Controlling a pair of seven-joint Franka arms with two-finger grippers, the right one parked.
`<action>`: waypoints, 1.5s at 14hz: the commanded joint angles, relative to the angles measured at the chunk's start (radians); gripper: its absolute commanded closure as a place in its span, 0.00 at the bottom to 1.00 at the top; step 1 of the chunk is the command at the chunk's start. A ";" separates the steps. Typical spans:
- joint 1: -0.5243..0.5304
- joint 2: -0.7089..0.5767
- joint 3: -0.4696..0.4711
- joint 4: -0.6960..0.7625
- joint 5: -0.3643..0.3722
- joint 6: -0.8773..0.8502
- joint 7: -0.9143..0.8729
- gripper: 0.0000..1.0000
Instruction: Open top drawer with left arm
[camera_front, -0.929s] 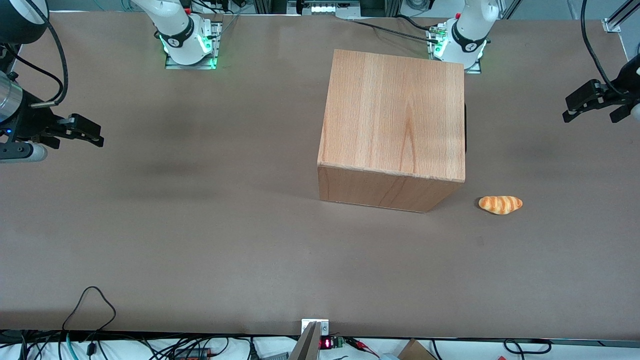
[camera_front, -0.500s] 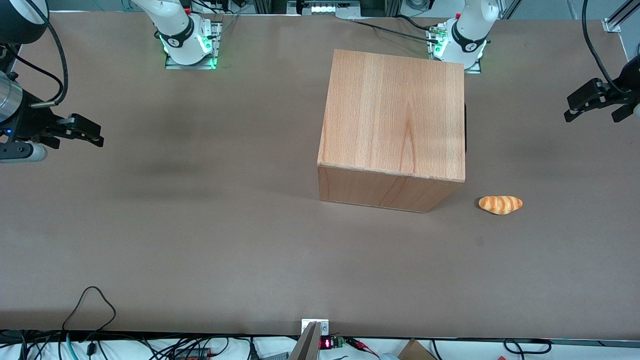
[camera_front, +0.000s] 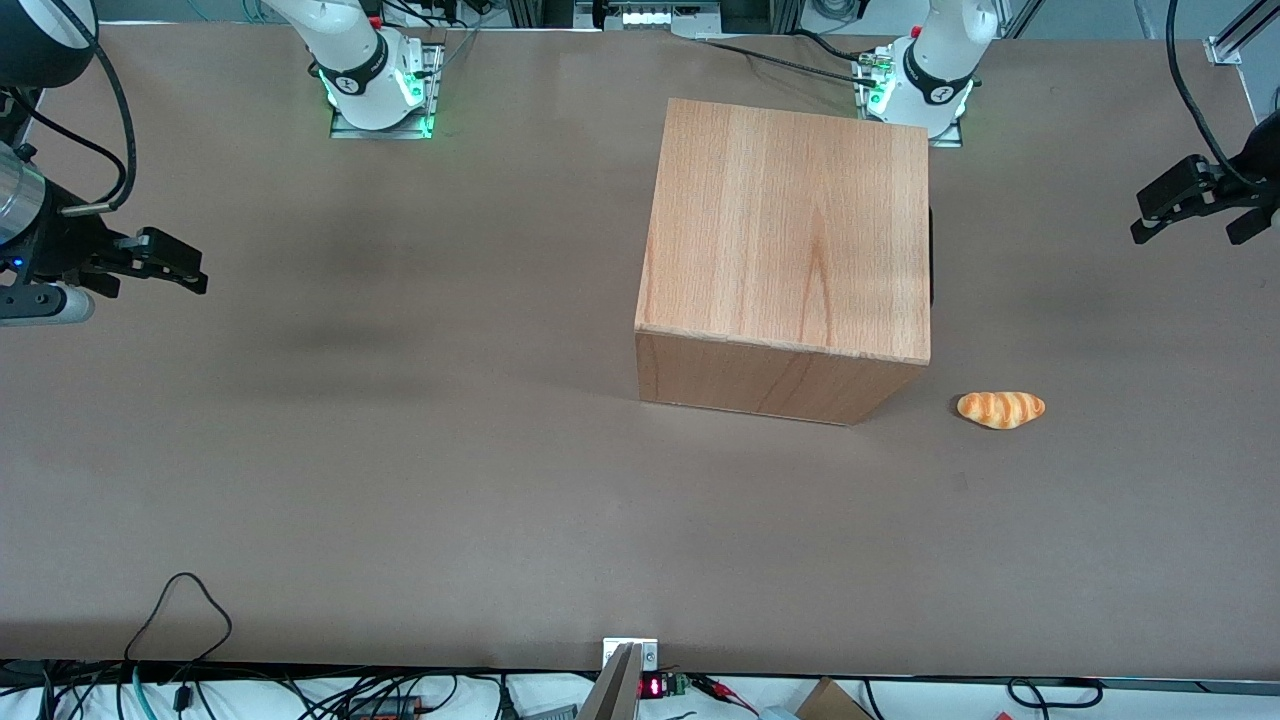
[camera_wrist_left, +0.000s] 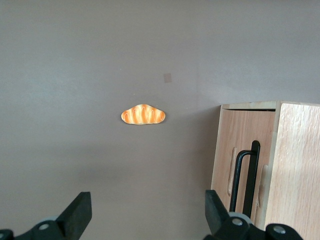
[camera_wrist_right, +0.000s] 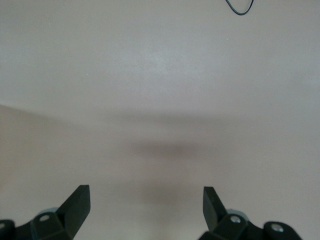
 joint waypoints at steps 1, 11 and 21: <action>0.003 0.016 0.003 0.009 -0.015 -0.016 0.022 0.00; -0.006 0.066 -0.016 -0.096 -0.172 0.021 0.021 0.00; -0.011 0.068 -0.067 -0.316 -0.256 0.188 0.030 0.00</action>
